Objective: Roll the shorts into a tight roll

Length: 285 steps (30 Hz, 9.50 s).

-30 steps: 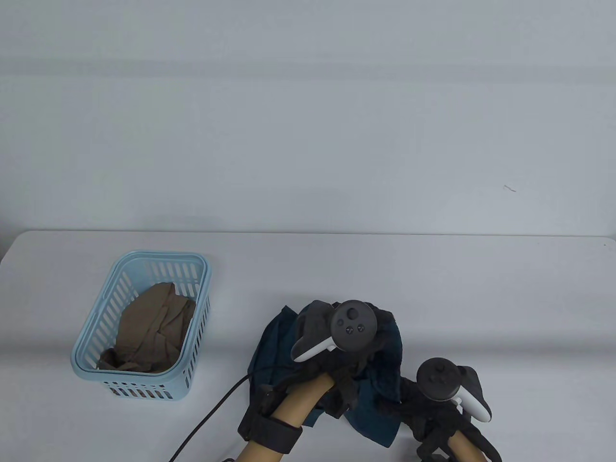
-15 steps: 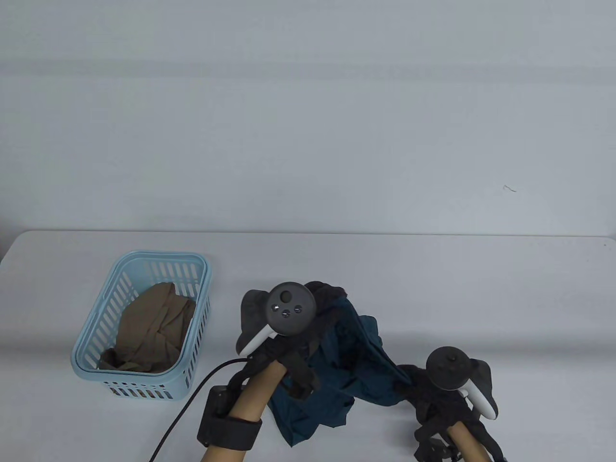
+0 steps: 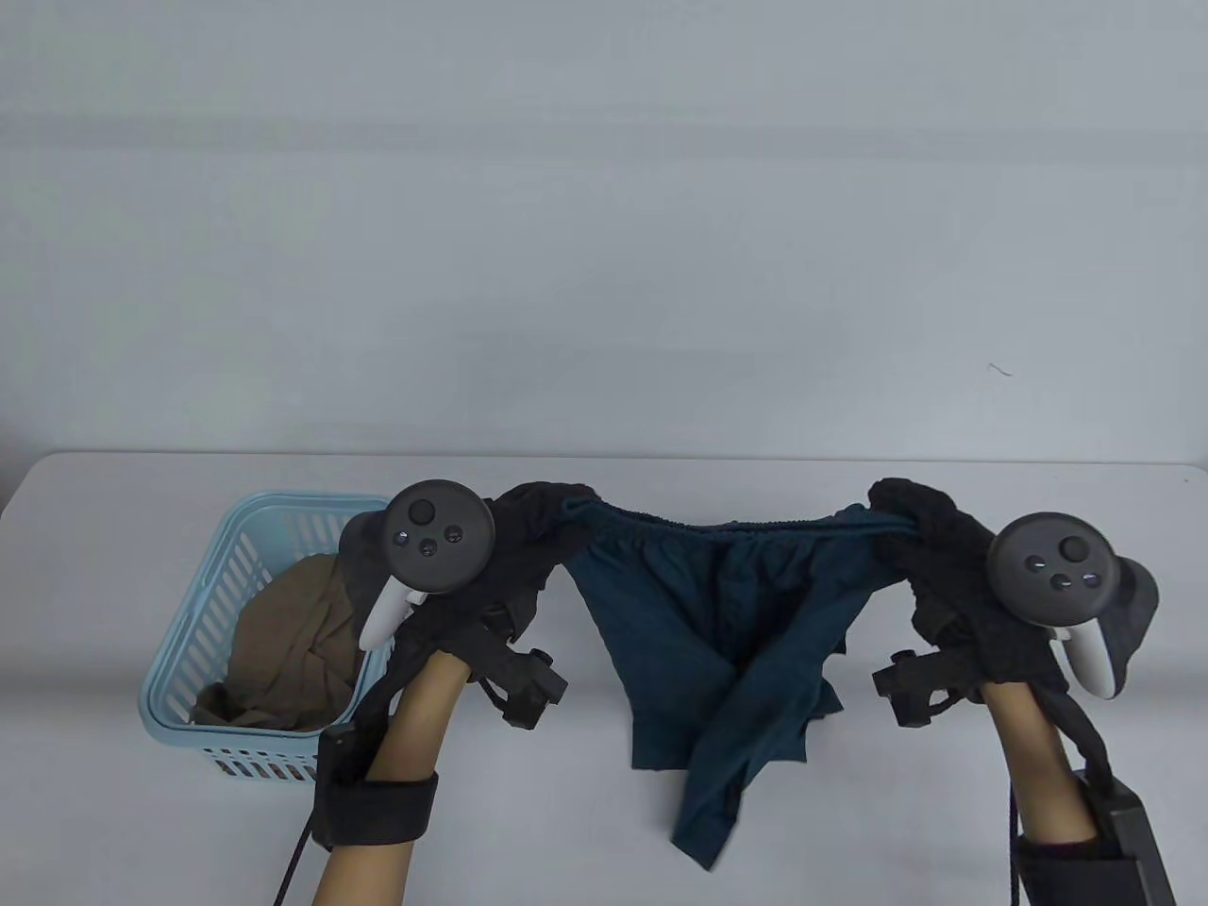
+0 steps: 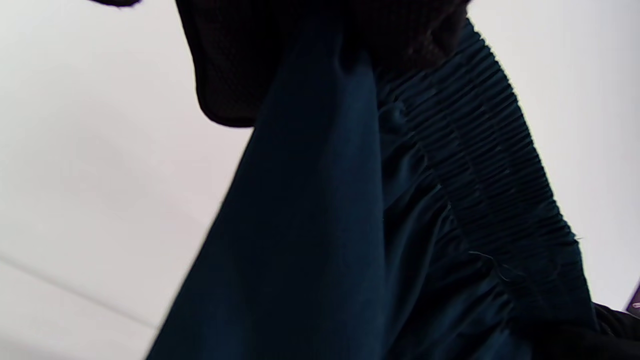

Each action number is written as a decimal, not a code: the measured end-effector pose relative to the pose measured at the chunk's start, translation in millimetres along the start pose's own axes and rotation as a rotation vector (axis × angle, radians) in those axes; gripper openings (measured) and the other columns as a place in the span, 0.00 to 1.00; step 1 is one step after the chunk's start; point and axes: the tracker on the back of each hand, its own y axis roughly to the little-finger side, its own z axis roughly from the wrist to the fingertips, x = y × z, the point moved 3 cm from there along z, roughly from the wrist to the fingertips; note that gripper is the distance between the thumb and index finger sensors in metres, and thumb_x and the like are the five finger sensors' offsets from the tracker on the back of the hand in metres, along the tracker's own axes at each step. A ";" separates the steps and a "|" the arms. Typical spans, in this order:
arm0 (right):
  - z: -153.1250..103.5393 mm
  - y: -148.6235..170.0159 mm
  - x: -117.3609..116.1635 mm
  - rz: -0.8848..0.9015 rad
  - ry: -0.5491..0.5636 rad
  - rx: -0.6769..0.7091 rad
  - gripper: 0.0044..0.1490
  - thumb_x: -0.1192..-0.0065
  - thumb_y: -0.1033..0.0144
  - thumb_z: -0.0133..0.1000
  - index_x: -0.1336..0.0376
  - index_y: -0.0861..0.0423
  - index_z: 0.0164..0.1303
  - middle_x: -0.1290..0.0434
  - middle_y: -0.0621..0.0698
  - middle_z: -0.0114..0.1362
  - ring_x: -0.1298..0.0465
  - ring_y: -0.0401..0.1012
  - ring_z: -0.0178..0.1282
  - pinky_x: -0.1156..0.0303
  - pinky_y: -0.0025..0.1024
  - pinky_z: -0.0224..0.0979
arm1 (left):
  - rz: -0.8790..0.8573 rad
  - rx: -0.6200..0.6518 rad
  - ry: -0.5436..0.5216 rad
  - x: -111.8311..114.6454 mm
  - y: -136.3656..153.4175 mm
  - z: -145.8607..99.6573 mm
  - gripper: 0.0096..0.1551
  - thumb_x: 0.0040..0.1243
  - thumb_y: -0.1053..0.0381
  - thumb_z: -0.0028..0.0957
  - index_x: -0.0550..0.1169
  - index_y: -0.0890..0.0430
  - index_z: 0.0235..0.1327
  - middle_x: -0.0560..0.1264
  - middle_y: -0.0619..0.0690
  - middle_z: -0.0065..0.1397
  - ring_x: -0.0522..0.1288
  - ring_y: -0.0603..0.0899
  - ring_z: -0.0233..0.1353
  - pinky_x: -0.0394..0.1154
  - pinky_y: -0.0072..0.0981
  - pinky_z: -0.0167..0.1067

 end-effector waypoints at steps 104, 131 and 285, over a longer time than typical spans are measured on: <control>-150.6 152.2 -207.4 -0.287 -1.083 -0.122 0.33 0.48 0.54 0.59 0.34 0.58 0.69 0.33 0.59 0.76 0.31 0.57 0.71 0.39 0.59 0.73 | 0.566 -0.191 0.998 226.5 134.9 -129.0 0.24 0.50 0.63 0.56 0.75 0.52 0.65 0.72 0.55 0.73 0.72 0.66 0.75 0.50 0.76 0.69; -158.6 64.8 -248.9 -0.200 -1.042 0.045 0.43 0.50 0.55 0.60 0.54 0.59 0.83 0.55 0.61 0.87 0.51 0.61 0.84 0.49 0.65 0.77 | 0.470 -0.029 0.607 215.3 83.6 -42.0 0.27 0.49 0.58 0.58 0.68 0.55 0.73 0.61 0.61 0.82 0.60 0.72 0.81 0.45 0.74 0.69; -42.5 223.1 -235.2 -0.621 -0.829 -0.606 0.36 0.52 0.58 0.60 0.53 0.60 0.75 0.64 0.53 0.84 0.62 0.59 0.84 0.53 0.64 0.79 | 1.092 -0.546 0.655 276.4 172.6 2.9 0.34 0.42 0.43 0.59 0.65 0.65 0.69 0.70 0.65 0.69 0.71 0.69 0.70 0.44 0.81 0.68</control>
